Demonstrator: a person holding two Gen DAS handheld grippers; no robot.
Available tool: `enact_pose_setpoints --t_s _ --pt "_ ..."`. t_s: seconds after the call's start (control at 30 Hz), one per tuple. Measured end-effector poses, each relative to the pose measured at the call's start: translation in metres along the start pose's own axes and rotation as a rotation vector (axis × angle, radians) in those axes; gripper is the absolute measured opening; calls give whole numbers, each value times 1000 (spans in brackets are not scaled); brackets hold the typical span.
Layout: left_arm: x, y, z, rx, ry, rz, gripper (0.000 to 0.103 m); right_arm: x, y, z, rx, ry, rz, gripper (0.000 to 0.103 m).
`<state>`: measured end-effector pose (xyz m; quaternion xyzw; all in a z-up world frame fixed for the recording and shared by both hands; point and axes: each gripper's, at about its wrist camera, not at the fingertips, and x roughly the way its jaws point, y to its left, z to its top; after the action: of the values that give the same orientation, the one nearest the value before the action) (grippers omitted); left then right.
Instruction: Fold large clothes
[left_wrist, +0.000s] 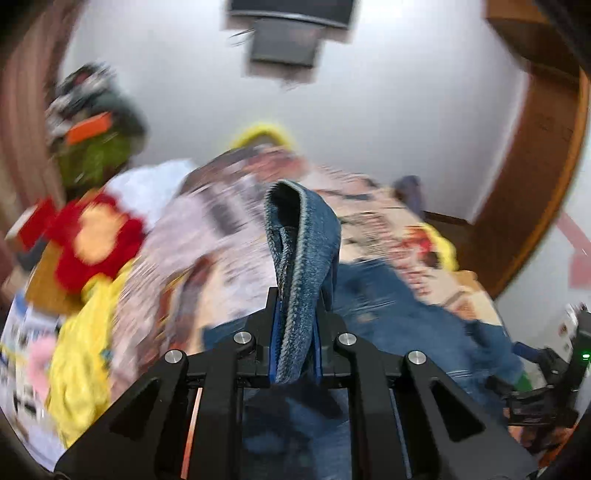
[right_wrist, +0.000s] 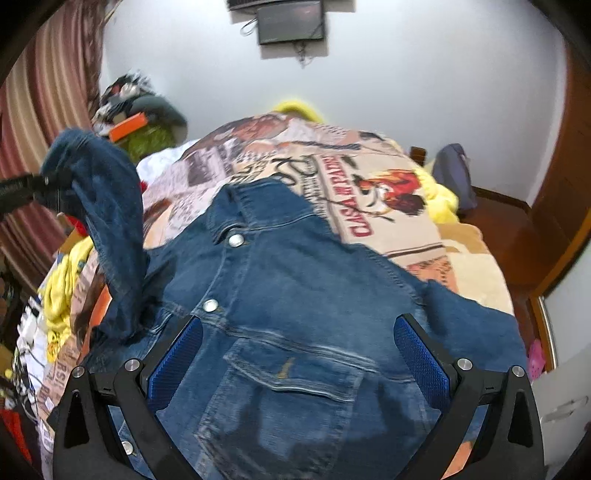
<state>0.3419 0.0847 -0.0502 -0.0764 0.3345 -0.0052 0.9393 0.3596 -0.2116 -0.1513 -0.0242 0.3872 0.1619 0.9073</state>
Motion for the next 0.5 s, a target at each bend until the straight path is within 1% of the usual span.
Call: enact_pose_setpoints --t_s 0.07,0.13,0.17,0.2,0.27,0.37,0.5 --pt "4 -39 10 77 -2 -47 13 -8 -15 -1 30 -13 -12 103" --pt "10 -69 15 127 3 -80 13 -14 -28 -1 55 -25 -17 103" --pt "16 -90 14 162 13 -105 13 -19 -35 -1 69 -32 -23 103" --pt "19 -100 13 180 21 -115 13 -22 -40 -2 77 -35 -28 103" --pt "36 -129 6 228 61 -146 13 -29 -52 -3 91 -42 -44 103" --pt "64 -157 -18 285 142 -166 13 -37 -66 -8 109 -44 -65 103" --pt "101 -181 -56 326 302 -220 13 -43 -83 -16 134 -30 -85 103"
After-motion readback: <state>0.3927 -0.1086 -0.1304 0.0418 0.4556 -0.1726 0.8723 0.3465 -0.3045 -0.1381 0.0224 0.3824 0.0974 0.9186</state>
